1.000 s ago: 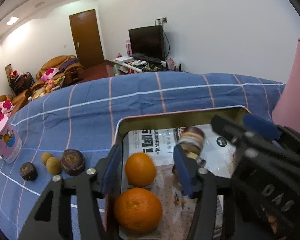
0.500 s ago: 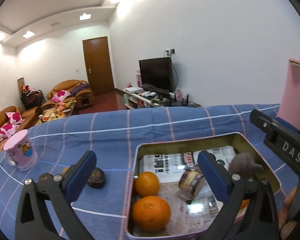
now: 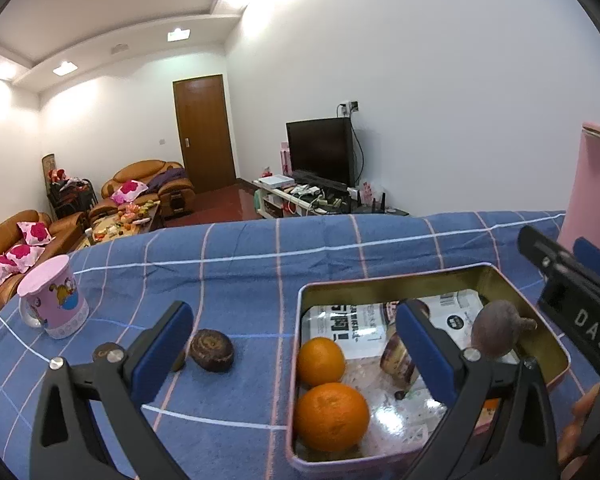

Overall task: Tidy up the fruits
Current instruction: 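Open the left tool to drop the orange into the tin while the right tool releases the snack, then move both tools back toward the dark brown fruits on the cloth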

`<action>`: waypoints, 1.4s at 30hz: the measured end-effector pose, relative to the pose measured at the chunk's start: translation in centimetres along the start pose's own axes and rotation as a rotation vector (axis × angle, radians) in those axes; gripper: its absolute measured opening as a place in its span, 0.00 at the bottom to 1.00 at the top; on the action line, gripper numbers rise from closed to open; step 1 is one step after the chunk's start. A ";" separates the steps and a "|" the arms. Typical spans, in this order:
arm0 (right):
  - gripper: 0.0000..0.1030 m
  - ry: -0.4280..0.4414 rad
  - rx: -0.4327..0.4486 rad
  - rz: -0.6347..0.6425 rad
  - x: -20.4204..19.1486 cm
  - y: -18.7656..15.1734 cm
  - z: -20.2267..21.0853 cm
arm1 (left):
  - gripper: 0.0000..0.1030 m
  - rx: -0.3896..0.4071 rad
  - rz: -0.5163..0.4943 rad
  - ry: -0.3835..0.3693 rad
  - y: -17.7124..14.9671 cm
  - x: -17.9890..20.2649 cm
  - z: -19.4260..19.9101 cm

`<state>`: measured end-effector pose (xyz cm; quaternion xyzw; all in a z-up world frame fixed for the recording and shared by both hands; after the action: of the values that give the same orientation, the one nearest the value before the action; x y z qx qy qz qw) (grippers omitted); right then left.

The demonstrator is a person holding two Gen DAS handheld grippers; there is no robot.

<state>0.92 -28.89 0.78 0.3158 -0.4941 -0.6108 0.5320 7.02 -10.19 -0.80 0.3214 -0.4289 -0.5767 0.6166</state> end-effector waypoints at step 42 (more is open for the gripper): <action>0.76 0.145 0.009 0.044 -14.0 0.5 2.9 | 1.00 -0.031 0.117 0.205 2.5 -19.0 -1.4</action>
<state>1.74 -14.62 0.20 0.3507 -0.4640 -0.5721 0.5783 10.04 8.78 -2.18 0.3436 -0.3726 -0.5103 0.6948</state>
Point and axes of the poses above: each gripper's, at about its wrist camera, not at the fingertips, and z roughly against the way its jaws point, x to its right, y to its top, the point moved 4 cm from there along -z, roughly the way its jaws point, and after that the axes turned 15 degrees about z, right-handed, at the moved point
